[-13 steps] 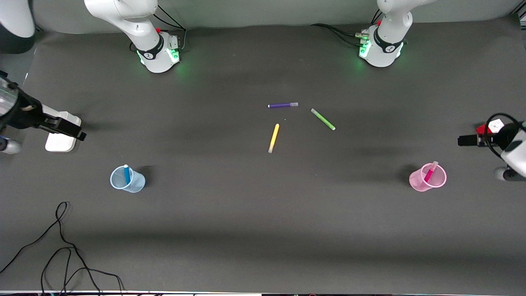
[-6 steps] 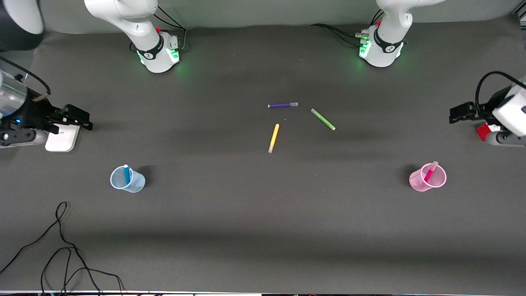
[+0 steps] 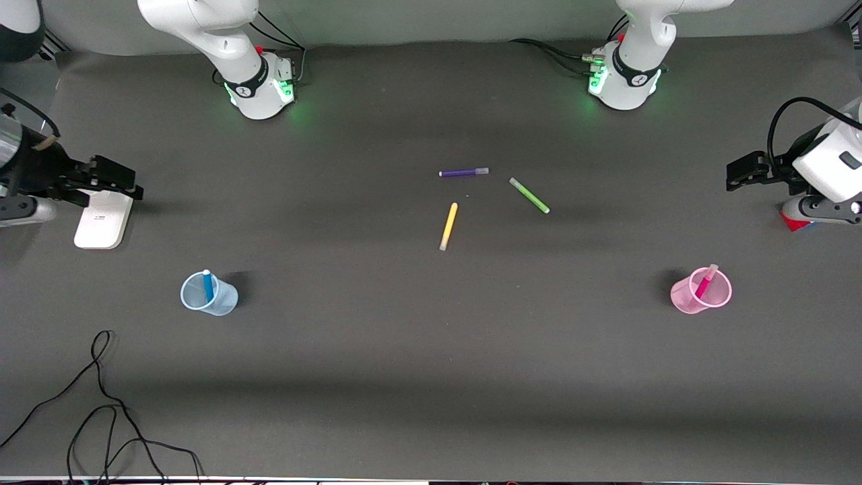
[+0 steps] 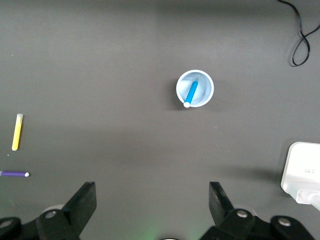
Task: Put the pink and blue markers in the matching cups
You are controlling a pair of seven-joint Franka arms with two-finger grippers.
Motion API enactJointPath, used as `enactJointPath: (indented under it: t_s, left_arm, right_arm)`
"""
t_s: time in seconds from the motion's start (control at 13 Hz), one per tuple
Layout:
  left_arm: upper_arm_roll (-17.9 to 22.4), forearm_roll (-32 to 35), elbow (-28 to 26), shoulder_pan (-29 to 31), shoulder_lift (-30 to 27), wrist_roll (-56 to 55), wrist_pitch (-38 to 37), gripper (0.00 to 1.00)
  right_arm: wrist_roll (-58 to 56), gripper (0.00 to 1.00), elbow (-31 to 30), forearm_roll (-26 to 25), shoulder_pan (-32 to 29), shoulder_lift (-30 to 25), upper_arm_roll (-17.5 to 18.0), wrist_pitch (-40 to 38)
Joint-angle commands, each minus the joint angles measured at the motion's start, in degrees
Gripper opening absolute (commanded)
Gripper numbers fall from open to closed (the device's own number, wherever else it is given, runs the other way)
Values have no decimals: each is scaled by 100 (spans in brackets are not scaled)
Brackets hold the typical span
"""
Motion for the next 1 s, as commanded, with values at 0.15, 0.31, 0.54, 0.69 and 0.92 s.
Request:
enactJointPath:
  t_s: [0.15, 0.31, 0.54, 0.69, 0.92]
  left_arm:
    - [111, -54, -132, -109, -147, -25, 120, 100]
    - [111, -54, -132, -109, -147, -96, 112, 100]
    - [111, -54, -123, -109, -156, -96, 77, 100]
    - [111, -54, -123, -118, -156, -96, 94, 100]
    - [111, -54, -132, -127, -165, -228, 164, 100]
  right_arm:
    - [-122, 100, 38, 93, -7, -111, -78, -148]
    - [-122, 100, 47, 93, -15, -111, -79, -183]
    - [-113, 100, 73, 93, -24, -111, -70, -183]
    - [-122, 100, 90, 93, -24, -111, -61, -183]
    - [-87, 100, 108, 93, -77, -111, -44, -218]
